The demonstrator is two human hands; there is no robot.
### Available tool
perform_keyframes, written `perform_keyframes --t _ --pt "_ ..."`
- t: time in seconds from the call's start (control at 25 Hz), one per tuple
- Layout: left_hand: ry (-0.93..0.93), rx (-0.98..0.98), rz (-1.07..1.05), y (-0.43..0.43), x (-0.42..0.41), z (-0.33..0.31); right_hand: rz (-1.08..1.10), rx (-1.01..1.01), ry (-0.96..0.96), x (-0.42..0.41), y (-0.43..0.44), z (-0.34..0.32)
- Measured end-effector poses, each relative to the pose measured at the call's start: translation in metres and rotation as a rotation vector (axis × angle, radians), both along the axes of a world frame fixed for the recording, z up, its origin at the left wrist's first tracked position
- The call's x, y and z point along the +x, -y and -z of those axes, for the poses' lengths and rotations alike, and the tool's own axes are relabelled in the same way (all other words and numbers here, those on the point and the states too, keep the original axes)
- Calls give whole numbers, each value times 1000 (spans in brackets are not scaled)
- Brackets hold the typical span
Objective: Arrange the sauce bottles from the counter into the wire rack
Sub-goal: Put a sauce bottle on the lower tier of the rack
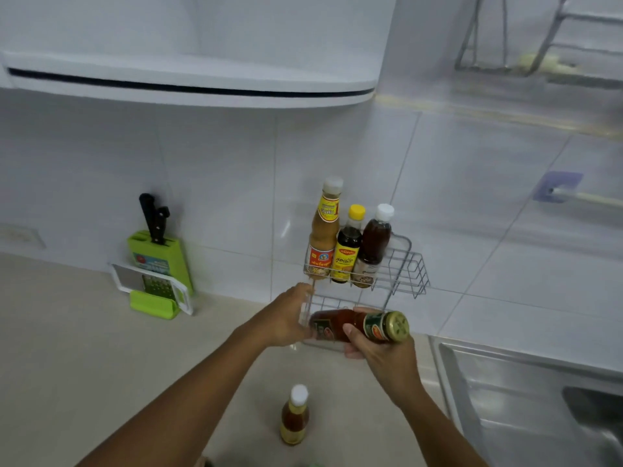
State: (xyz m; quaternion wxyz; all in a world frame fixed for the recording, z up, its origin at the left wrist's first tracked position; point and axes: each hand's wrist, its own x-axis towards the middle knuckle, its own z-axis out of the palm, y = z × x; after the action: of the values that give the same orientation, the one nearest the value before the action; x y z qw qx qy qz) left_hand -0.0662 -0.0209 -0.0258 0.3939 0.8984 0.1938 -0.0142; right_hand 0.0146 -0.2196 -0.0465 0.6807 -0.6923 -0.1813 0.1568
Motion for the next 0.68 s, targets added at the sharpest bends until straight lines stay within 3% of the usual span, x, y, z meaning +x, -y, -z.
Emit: perform_keyframes --t 0.2,0.32,0.68 --pt "-197 -148 -160 -38 32 69 63 -39 -89 52 -29 43" --pt "-272 -214 -226 -44 44 99 33 -106 -17 68 -51 68" --pt "-185 -342 -307 -40 72 126 -168 -348 212 100 -101 90"
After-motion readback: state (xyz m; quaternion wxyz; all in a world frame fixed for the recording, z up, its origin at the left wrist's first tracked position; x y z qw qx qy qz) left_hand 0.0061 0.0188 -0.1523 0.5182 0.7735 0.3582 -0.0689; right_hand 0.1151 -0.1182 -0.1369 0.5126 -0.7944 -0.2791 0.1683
